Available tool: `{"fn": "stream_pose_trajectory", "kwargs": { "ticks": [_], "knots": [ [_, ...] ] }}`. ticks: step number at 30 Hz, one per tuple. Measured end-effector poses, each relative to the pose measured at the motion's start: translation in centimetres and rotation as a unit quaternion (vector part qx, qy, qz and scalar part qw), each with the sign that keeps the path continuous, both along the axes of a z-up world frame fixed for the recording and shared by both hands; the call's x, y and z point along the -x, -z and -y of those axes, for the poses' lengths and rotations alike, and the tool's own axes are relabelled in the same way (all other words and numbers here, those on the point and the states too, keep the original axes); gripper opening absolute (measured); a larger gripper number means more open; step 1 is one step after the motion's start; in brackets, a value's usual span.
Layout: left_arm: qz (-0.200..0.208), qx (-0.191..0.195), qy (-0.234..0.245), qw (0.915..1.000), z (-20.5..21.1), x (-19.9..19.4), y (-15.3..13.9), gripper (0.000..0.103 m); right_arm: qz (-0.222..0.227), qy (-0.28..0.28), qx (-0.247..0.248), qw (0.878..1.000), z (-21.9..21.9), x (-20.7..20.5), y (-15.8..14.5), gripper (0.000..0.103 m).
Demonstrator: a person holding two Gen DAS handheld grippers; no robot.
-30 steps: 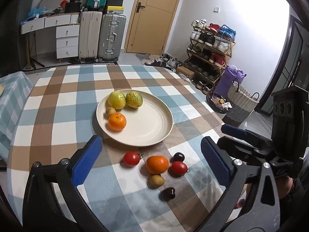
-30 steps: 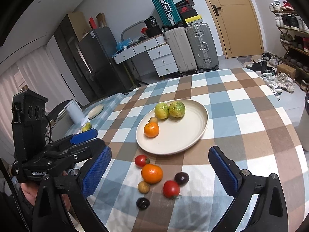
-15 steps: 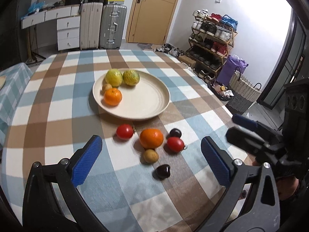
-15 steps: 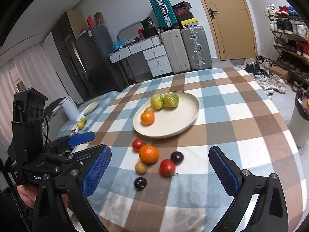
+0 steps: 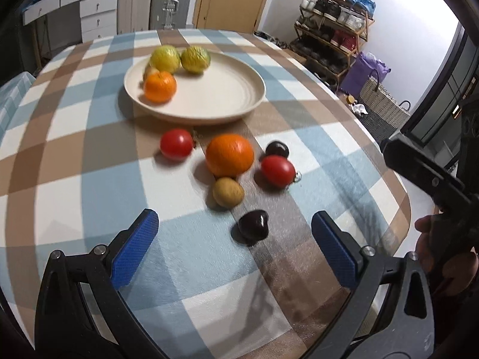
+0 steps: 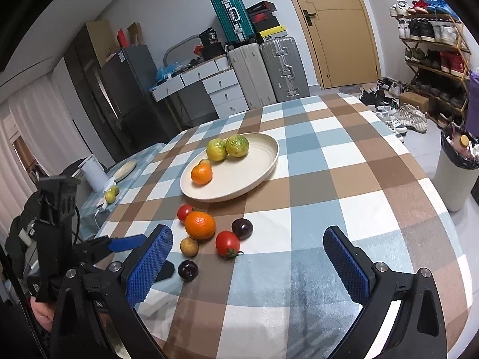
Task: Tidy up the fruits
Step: 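Move the left gripper back toward the dark plum near the tomatoes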
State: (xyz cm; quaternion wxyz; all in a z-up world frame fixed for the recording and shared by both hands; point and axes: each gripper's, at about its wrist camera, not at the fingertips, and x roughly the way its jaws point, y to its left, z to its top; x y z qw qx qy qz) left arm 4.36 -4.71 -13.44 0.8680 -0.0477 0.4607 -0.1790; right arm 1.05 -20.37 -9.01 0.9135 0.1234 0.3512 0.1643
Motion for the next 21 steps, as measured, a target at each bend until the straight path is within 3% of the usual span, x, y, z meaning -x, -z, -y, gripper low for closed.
{"fn": "stream_pose_trajectory", "kwargs": {
  "ticks": [4, 10, 12, 16, 18, 21],
  "knots": [
    [-0.006, 0.011, 0.013, 0.9998, 0.4, -0.1, 0.9, 0.101, -0.005, -0.003, 0.0, 1.0, -0.2, -0.2, 0.5, 0.103],
    [-0.003, 0.017, 0.024, 0.9996, 0.5, 0.1, 1.0, 0.085, -0.02, -0.003, -0.009, 1.0, -0.1, -0.8, 1.5, 0.103],
    [-0.006, 0.014, 0.03, 0.9994, 0.8, 0.0, 1.3, 0.071, -0.023, -0.004, -0.009, 1.0, -0.1, -0.8, 1.7, 0.103],
    [-0.009, 0.019, 0.032, 0.9993, 0.9, 0.1, 1.5, 0.055, -0.026, -0.004, -0.009, 1.0, 0.0, -0.9, 1.9, 0.103],
    [-0.014, 0.036, 0.034, 0.9987, 0.7, 0.0, 1.4, 0.04, -0.025, -0.003, -0.009, 1.0, 0.0, -0.9, 1.9, 0.103],
    [-0.016, 0.046, 0.037, 0.9981, 0.5, 0.0, 1.3, 0.031, -0.025, -0.003, -0.008, 1.0, 0.0, -0.9, 1.9, 0.103]
  ]
}}
